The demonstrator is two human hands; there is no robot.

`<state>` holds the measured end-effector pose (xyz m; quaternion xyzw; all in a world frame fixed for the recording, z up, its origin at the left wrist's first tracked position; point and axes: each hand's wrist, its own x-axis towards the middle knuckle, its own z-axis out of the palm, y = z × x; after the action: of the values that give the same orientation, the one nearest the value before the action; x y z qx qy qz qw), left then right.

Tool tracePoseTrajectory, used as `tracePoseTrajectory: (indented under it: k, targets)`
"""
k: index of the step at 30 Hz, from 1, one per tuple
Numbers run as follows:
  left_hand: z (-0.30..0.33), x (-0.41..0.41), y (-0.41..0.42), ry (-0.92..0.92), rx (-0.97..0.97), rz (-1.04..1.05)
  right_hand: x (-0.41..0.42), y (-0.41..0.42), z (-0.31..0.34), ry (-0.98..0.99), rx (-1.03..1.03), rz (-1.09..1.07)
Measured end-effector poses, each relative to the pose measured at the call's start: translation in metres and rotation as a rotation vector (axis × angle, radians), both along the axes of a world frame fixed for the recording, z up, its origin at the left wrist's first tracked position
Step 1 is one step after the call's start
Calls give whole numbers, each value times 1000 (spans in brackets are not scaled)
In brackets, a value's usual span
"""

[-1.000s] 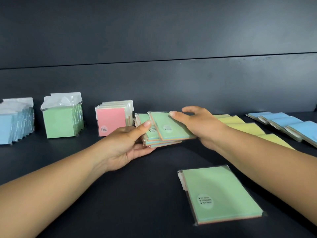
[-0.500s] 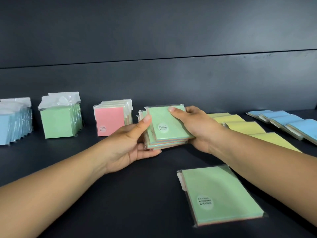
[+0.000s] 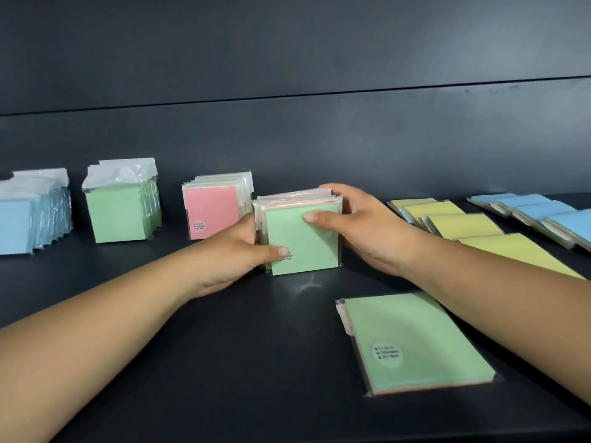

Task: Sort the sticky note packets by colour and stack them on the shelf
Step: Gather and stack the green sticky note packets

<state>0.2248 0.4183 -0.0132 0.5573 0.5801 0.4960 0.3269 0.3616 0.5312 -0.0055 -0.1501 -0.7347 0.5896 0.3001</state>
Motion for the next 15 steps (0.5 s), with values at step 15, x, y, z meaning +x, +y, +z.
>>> tracePoseTrajectory:
  k: [15]
  targets:
    - [3, 18, -1, 46, -50, 44, 44, 3, 15, -584, 212, 7]
